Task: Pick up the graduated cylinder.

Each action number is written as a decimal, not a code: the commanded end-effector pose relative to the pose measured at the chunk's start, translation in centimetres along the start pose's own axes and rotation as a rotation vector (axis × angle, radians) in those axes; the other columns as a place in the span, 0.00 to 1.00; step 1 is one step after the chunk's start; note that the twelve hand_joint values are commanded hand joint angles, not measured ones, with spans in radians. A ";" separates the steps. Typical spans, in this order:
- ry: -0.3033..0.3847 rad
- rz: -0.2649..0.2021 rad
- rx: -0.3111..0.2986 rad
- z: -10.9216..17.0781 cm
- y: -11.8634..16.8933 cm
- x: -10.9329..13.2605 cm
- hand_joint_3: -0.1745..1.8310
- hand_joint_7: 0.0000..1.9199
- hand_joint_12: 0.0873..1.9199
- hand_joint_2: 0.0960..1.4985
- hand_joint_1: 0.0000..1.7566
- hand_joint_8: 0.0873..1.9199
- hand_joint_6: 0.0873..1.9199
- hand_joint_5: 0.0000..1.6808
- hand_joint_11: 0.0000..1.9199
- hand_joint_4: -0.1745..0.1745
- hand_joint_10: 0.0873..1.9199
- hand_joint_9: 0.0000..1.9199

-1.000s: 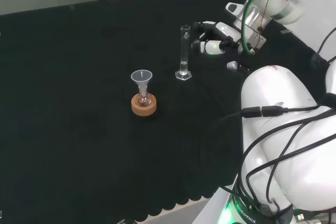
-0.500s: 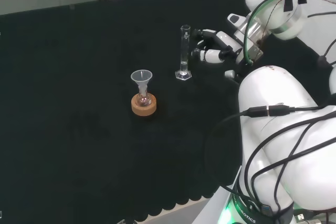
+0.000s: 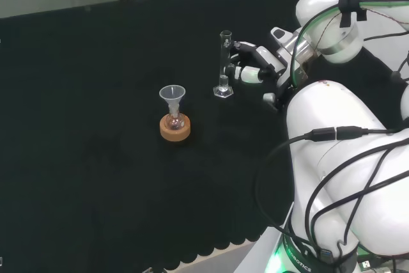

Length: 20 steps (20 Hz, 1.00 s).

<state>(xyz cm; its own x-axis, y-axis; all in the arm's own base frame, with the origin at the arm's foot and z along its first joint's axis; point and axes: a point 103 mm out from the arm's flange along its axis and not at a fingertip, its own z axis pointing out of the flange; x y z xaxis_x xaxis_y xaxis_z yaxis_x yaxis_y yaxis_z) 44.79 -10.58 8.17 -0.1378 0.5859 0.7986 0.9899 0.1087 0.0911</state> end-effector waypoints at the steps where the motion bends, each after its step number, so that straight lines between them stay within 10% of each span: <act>1: 0.070 -0.024 -0.043 0.5 0.9 -0.1 0.00 0.15 0.67 0.64 0.51 0.31 0.00 0.26 0.16 0.35 0.28 0.26; 20: 0.174 -0.047 -0.085 1.5 2.5 -0.5 0.00 0.27 0.57 0.66 0.61 0.29 0.18 0.35 0.31 0.38 0.18 0.42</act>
<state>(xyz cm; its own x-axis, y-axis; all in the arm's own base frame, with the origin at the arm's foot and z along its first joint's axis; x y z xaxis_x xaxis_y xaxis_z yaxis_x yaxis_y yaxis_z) 47.06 -9.76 6.94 -0.1689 0.4406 0.8817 0.9851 0.0461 0.1657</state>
